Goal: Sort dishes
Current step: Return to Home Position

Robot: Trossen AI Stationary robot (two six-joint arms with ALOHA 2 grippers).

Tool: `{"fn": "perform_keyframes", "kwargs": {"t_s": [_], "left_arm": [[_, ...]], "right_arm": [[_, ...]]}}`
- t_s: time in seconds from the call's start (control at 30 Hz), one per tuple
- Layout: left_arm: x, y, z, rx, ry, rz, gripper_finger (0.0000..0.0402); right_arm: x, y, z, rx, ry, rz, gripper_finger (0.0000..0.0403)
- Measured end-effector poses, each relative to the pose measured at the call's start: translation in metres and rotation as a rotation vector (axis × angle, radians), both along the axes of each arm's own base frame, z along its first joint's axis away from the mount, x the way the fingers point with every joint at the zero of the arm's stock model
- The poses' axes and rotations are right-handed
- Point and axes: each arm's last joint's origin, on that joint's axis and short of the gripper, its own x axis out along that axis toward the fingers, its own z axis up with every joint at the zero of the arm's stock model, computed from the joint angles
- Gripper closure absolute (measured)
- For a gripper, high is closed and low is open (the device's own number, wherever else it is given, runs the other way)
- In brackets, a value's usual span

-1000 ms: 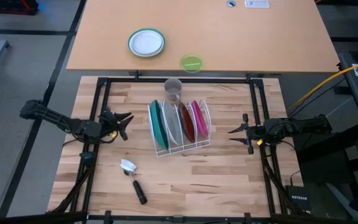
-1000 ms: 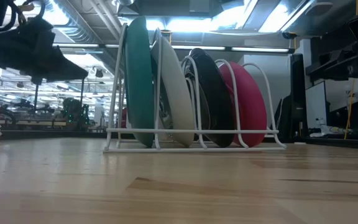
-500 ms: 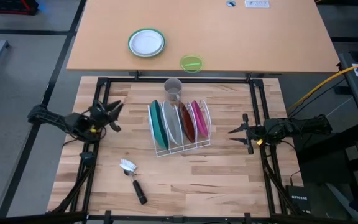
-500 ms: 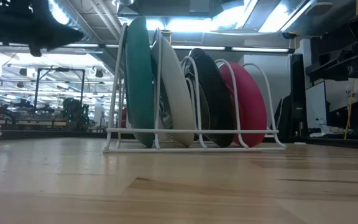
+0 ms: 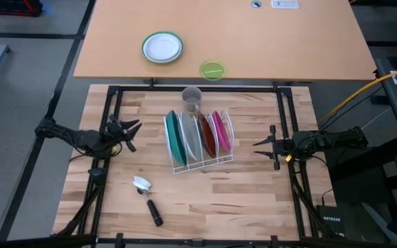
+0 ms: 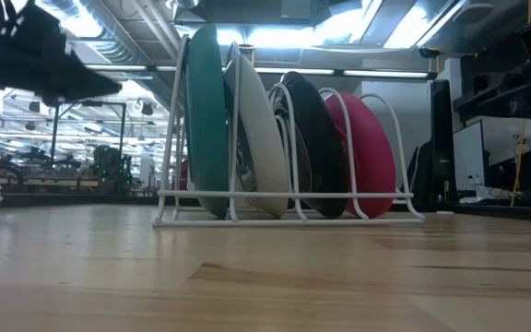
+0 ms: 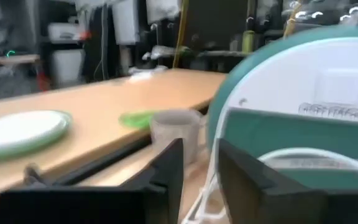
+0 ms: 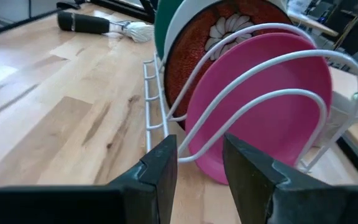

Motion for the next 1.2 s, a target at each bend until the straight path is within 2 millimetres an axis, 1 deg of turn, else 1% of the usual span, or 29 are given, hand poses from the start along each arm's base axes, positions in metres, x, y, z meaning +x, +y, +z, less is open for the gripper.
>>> {"fn": "perform_keyframes", "kwargs": {"t_s": [0.17,1.2], "left_arm": [[0.001,-0.0002,-0.0024,-0.014,0.011,0.008,0.0318],[0.001,-0.0002,-0.0026,-0.004,0.02,0.008,0.0318]], "right_arm": [[0.0,-0.0004,0.0001,-0.042,-0.002,-0.003,0.0272],[0.0001,-0.0004,0.0,-0.032,0.0,-0.004,0.0271]]}}
